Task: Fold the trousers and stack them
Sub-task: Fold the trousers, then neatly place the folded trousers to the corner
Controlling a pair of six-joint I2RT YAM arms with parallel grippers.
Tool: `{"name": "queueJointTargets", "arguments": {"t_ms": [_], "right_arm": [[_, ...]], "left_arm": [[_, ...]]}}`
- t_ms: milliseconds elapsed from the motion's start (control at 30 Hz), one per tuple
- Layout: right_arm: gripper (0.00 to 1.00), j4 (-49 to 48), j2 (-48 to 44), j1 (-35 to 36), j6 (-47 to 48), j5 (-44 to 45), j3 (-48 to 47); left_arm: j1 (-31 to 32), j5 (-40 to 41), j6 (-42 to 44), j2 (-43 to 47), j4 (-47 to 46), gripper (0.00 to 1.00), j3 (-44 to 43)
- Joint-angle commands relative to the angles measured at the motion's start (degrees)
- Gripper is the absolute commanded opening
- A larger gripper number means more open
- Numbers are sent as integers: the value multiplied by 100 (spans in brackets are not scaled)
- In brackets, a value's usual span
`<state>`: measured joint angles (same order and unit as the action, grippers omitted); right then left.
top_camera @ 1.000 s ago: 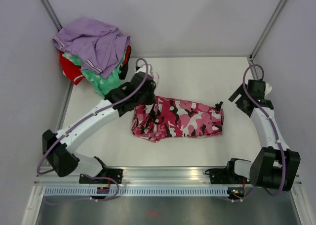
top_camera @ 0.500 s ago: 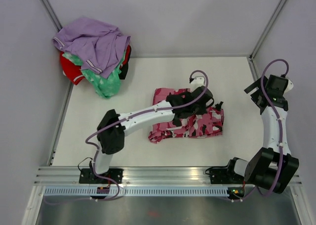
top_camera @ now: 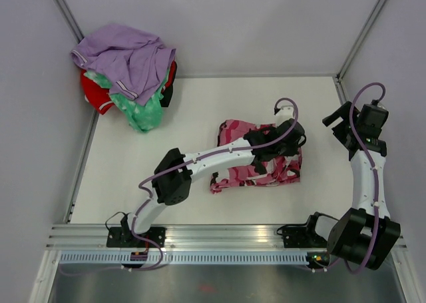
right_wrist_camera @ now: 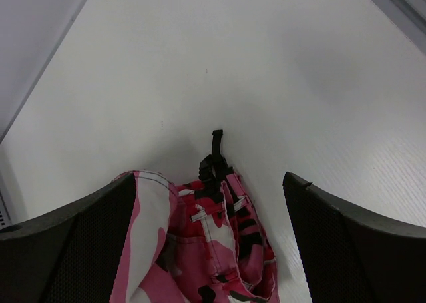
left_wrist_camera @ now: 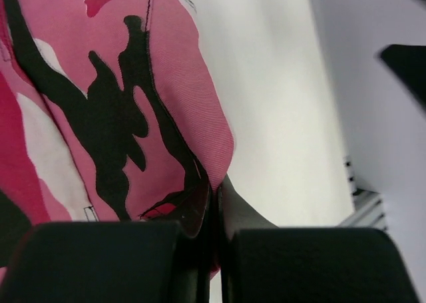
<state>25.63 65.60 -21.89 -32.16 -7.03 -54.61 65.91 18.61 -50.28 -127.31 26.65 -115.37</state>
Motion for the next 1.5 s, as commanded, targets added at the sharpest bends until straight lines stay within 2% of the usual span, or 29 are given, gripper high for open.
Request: {"name": "queueJointTargets", "arguments": {"t_ms": [0, 167, 267, 300, 367, 400, 467, 500, 567, 633, 667, 700, 767, 800, 867, 900, 967, 1033, 1067, 1133, 1167, 1233, 1467], "right_arm": [[98, -172, -30, 0, 69, -141, -15], [98, -40, 23, 0, 149, -132, -85], [98, -58, 5, 0, 158, -176, -59], [98, -58, 14, 0, 140, -194, -59], [98, -58, 40, 0, 140, -264, -85], [98, -32, 40, 0, 140, -342, -111], [98, 47, 58, 0, 201, -413, -190], [98, 82, 58, 0, 228, -431, -225], [98, 170, 40, 0, 359, -641, -322], [98, 284, 49, 0, 534, -1009, -366], [98, 346, 58, 9, 570, -1063, -366], [98, 512, 58, 9, 606, -1081, -349], [97, 575, -21, 9, 789, -1335, -235], [94, 627, -65, 53, 817, -1406, -60], [89, 610, -205, 149, 817, -1512, 186], [83, 506, -249, 341, 773, -1538, 483], [79, 373, -329, 858, 659, -1390, 810], [69, 285, -329, 1212, 580, -1092, 1320], [57, 198, -320, 1396, 545, -890, 1661], [42, 118, -338, 1416, 457, -809, 1979], [30, 153, -346, 1424, 439, -600, 2094], [17, 170, -373, 1424, 448, -458, 2296], [11, 268, 84, 1416, 483, -89, 2121]], "left_arm": [[194, -217, -26, -241, -495, 2, -618], [247, -33, -61, -392, -65, 3, -548], [247, 195, 10, -234, 24, 11, -294], [247, 222, 53, -181, -37, 18, -232], [247, 248, 115, -110, -99, 46, -126], [238, 135, 237, -102, -116, 77, -178], [221, 46, 247, 12, -3, 86, -214], [194, -58, 290, 100, 50, 94, -188], [80, -129, 396, 530, 226, 100, 48], [-138, -130, 449, 960, 288, 100, 461], [-244, -191, 475, 1501, 244, 100, 767], [-376, -209, 475, 1803, 165, 100, 1501], [-832, -287, 423, 2731, -89, 100, 2322], [-1008, -357, 431, 3016, -238, 99, 3179], [-1597, -690, 536, 3691, -730, 95, 4297], [-2008, -918, 607, 3835, -888, 94, 4600], [-2301, -1526, 808, 3994, -1232, 88, 5118], [-2398, -1720, 941, 4021, -1434, 83, 5287], [-2399, -2051, 1037, 3986, -1696, 81, 5384], [-2390, -2326, 977, 3784, -1865, 75, 5394], [-2390, -2658, 933, 3696, -2092, 69, 5402], [-2372, -2924, 863, 3389, -2252, 61, 5402], [-2372, -2565, 669, 2536, -2104, 59, 5464]]}}
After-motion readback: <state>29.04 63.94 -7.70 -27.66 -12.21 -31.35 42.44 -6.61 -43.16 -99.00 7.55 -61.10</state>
